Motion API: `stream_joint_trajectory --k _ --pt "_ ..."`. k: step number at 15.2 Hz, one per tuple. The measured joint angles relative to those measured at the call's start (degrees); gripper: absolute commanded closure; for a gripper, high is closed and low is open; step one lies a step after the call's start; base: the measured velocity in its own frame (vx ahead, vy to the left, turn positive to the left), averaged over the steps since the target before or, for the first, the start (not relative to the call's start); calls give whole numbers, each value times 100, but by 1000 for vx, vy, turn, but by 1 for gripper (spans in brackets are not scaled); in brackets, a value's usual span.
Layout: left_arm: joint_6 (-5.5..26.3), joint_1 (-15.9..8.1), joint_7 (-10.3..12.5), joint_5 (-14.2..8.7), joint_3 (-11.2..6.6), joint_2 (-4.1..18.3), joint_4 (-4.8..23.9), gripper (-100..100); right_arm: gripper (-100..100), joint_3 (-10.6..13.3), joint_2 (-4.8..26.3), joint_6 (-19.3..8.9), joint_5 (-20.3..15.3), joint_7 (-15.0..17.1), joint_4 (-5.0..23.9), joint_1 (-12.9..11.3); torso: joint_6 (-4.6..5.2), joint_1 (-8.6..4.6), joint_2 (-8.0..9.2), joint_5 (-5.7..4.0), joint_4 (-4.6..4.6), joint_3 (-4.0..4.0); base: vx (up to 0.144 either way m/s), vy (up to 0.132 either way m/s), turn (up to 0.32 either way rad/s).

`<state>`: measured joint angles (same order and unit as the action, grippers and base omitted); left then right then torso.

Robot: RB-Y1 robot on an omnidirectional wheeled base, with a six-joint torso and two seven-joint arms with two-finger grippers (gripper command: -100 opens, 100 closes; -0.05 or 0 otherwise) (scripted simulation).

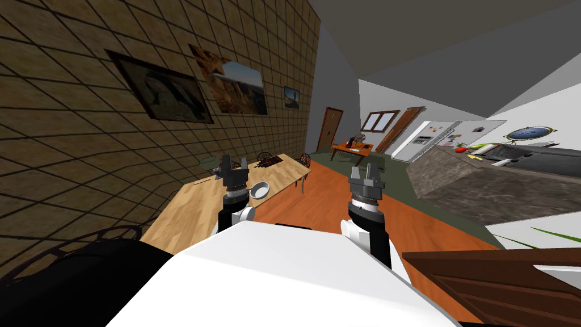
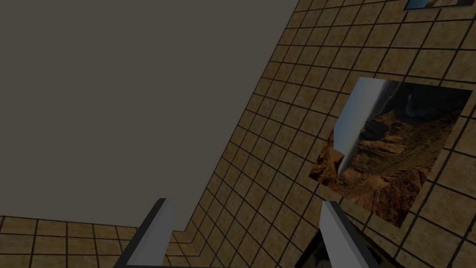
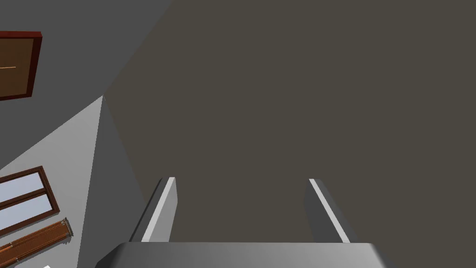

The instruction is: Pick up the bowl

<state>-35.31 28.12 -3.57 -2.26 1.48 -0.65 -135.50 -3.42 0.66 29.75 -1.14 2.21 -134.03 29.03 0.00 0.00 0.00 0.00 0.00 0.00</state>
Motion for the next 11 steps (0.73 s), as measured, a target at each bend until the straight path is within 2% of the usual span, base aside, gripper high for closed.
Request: stream_joint_trajectory --k 4,8,11 --pt "179 7 51 -50 -68 385 58 -100 0 0 0 0 0 0 0 0 0 -4 -5 -1 -1 -3 13 -16 -20" --pt "555 49 153 -149 -197 767 149 -100 0 0 0 0 0 0 0 0 0 -8 -10 -2 -2 -6 22 -25 -30" --pt "899 92 242 -225 -291 947 183 -100 0 0 0 0 0 0 0 0 0 -12 -11 -3 -3 -7 27 -35 -29"
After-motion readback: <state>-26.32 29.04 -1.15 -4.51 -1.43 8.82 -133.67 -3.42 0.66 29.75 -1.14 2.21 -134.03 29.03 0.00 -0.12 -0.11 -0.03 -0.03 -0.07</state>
